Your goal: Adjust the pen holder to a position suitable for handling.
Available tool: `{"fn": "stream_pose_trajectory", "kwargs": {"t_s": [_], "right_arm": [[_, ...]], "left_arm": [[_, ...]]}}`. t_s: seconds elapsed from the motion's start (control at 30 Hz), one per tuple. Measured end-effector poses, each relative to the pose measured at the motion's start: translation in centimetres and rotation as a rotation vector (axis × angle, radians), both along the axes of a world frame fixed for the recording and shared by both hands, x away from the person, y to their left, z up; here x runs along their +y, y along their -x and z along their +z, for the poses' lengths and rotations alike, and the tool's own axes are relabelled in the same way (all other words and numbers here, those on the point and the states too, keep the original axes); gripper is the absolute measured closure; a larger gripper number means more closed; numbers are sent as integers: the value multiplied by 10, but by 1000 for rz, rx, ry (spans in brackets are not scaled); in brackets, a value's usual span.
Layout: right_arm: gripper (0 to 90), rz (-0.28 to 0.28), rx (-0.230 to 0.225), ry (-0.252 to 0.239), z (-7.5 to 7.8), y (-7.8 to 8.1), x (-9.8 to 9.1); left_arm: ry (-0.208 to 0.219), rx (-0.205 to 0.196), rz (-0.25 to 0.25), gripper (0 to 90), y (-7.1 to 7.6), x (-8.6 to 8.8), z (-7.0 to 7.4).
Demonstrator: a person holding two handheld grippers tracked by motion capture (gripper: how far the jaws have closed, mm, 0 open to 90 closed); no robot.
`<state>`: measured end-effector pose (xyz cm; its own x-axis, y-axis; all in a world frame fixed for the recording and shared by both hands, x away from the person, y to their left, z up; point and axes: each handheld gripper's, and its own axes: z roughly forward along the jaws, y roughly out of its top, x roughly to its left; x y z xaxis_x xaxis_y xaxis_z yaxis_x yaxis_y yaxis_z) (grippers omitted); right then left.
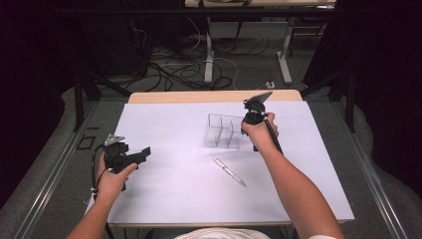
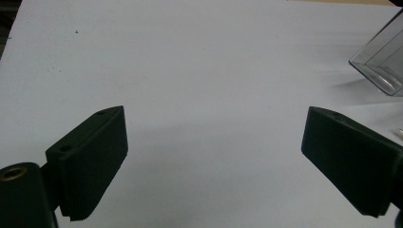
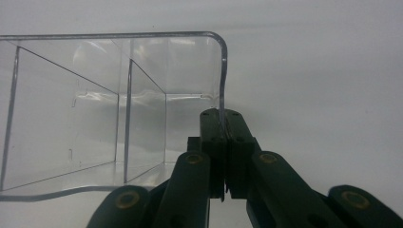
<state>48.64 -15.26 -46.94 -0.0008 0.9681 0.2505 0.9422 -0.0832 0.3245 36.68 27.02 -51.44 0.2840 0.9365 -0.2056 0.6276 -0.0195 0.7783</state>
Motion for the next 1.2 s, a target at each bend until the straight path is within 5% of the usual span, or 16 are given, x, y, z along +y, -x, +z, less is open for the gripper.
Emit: {"fn": "stream_pose_trajectory", "kwargs": {"t_s": [0.6,0.97,1.2], "right_arm": [[841,27,-5,3,-4,7,19],[821,44,59,-18,-4,9,20],[794,68,56,-44,-3,10,20]], "left_arm": [[2,-3,1,83,0,0,0],[0,-6,3,83,0,-2,-1],[-6,-2,-2,83,0,-1,0]]}}
